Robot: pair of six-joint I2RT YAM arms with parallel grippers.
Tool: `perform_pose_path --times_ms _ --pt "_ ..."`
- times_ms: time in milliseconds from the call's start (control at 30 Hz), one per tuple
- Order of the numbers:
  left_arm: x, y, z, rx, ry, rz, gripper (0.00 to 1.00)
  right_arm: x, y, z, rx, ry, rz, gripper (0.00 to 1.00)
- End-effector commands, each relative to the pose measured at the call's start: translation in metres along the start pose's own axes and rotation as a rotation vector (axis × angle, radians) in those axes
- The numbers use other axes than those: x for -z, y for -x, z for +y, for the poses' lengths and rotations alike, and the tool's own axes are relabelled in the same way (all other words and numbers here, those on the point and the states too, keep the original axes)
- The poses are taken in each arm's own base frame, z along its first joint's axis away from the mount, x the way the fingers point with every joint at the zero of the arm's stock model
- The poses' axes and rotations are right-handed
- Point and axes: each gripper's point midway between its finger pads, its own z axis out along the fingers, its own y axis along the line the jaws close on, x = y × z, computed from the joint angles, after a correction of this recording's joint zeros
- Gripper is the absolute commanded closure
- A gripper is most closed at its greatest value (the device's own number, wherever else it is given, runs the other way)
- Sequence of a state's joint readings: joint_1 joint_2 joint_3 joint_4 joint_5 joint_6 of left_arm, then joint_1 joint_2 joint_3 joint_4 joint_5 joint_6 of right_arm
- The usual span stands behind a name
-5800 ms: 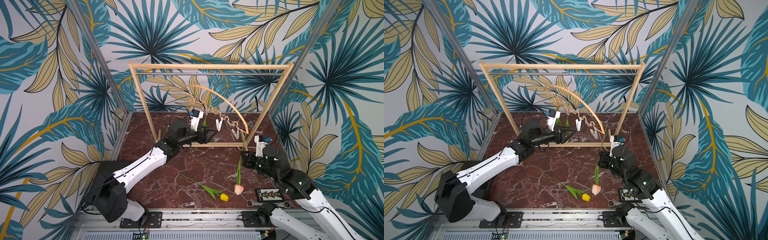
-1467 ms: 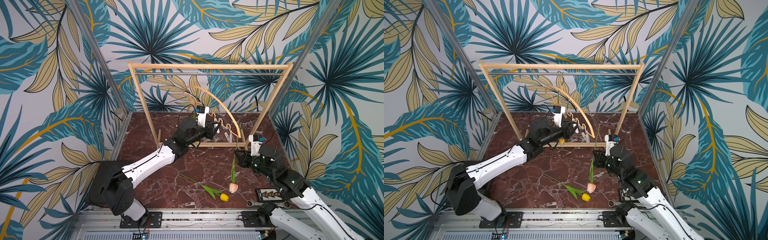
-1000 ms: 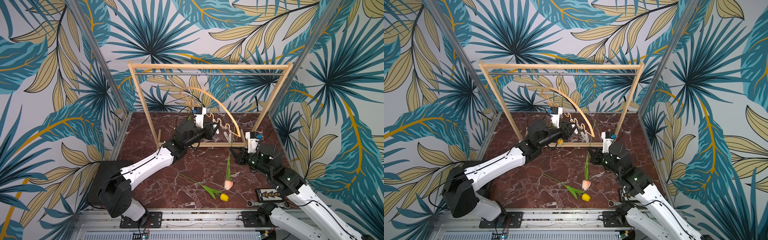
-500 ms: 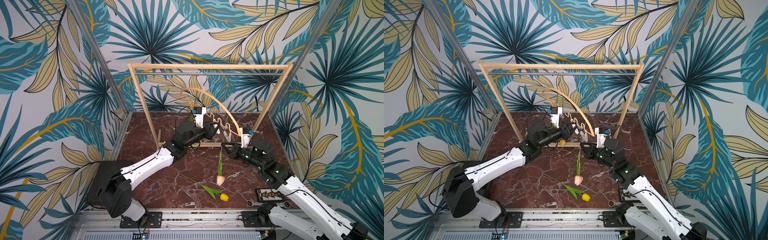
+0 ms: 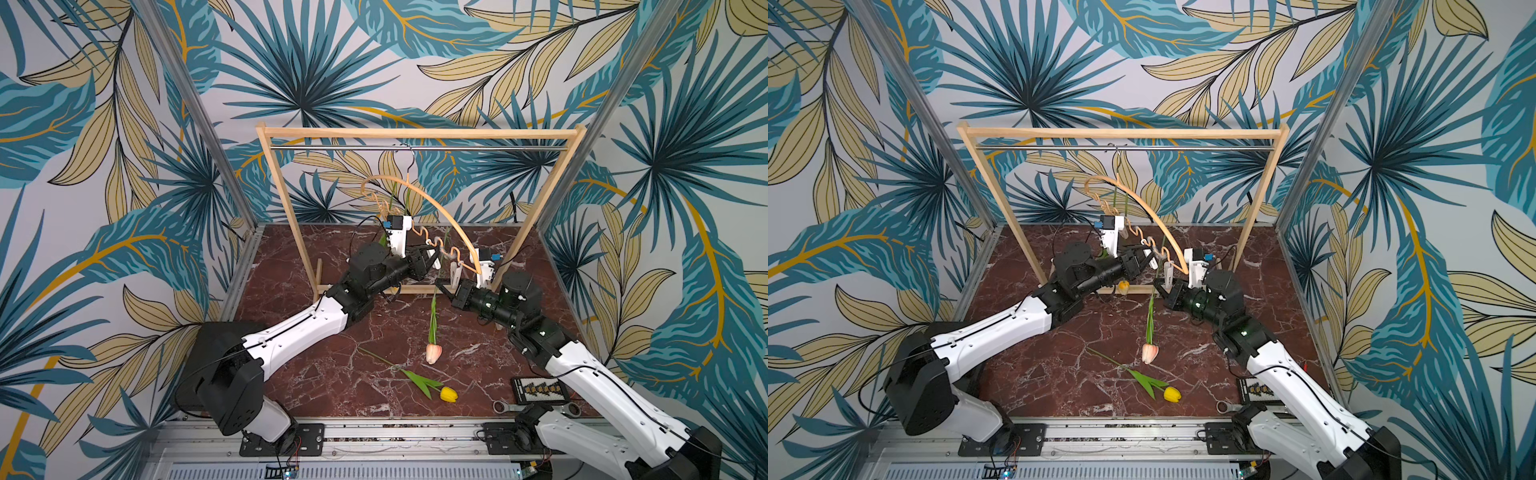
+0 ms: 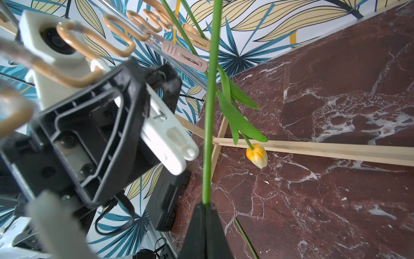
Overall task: Dry the flowers on a clothes hanger
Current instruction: Clamp the flower onto the hanger.
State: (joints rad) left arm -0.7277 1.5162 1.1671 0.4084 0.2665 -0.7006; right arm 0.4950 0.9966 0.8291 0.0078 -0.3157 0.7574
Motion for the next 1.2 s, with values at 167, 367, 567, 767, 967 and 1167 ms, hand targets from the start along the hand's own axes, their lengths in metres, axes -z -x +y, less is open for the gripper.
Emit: perform_pose_path --times_ms 167,367,567,767,967,1167 --pt "0.007 -0.001 -0.003 0.007 -0.012 -0.010 0.80 0.000 0.015 0.022 0.019 0.073 -0.024 1.00" --pt "0.007 -0.002 -0.001 0.003 -0.003 -0.006 0.81 0.001 0.020 0.024 0.027 0.079 -0.050 1.00" --pt "0.006 -0.004 0.001 0.004 0.001 0.001 0.82 -0.002 0.021 0.025 0.045 0.084 -0.048 1.00" --pt "0.004 -0.006 0.004 0.004 0.008 0.008 0.83 -0.005 0.021 0.027 0.074 0.092 -0.034 1.00" --pt "0.004 -0.008 0.005 0.004 0.012 0.014 0.86 -0.004 0.023 0.028 0.104 0.084 -0.039 1.00" --pt "0.003 -0.010 0.008 0.005 0.020 0.020 0.88 -0.004 0.023 0.028 0.114 0.076 -0.034 1.00"
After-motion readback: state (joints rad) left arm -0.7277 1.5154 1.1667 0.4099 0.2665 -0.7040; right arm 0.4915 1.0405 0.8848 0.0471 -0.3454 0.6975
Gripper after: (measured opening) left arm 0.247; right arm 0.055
